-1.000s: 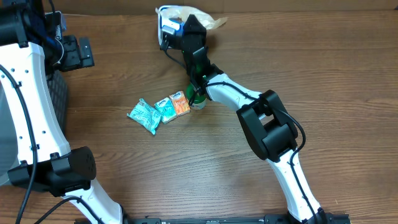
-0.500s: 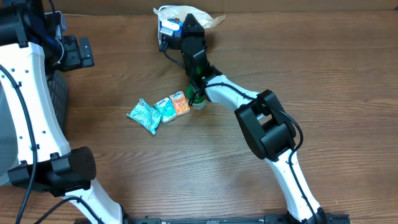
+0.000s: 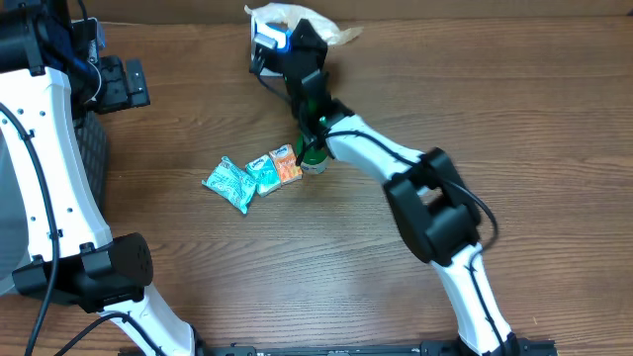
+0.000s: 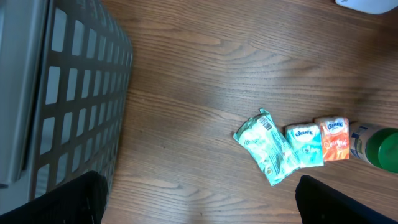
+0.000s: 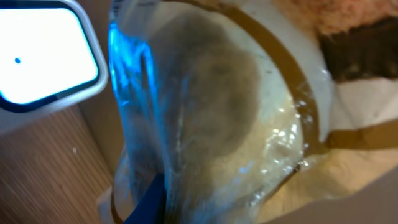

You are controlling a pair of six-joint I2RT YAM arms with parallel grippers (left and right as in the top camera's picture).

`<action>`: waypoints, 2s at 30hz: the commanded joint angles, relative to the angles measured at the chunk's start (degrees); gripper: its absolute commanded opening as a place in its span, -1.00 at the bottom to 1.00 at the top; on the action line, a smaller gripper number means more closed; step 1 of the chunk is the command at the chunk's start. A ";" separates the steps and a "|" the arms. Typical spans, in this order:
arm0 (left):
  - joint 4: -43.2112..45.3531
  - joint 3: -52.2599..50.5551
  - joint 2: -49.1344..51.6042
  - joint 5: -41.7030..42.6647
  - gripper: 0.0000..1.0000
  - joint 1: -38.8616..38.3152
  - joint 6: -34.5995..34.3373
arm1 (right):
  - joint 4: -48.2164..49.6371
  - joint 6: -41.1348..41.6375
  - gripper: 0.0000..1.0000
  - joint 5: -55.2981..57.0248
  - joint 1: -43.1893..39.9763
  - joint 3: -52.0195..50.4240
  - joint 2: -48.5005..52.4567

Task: Scan the item barcode
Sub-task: 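Move the scanned bag to the right side and lower it onto the table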

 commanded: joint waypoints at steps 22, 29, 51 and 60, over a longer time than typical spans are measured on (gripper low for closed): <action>0.02 0.11 -0.17 0.00 0.99 0.28 1.07 | -87.10 80.17 -0.92 -47.67 -28.96 -0.94 -43.58; 0.02 0.11 -0.17 0.02 1.00 0.28 1.07 | -86.71 80.17 -0.92 -57.11 -47.17 -10.78 -41.62; 0.02 0.11 -0.17 0.02 0.99 0.28 1.07 | -43.43 101.09 -0.92 -52.22 -65.20 -49.66 -41.00; 0.02 0.11 -0.17 0.02 0.99 0.28 1.07 | -44.94 100.67 0.06 -51.08 -65.20 -49.68 -41.03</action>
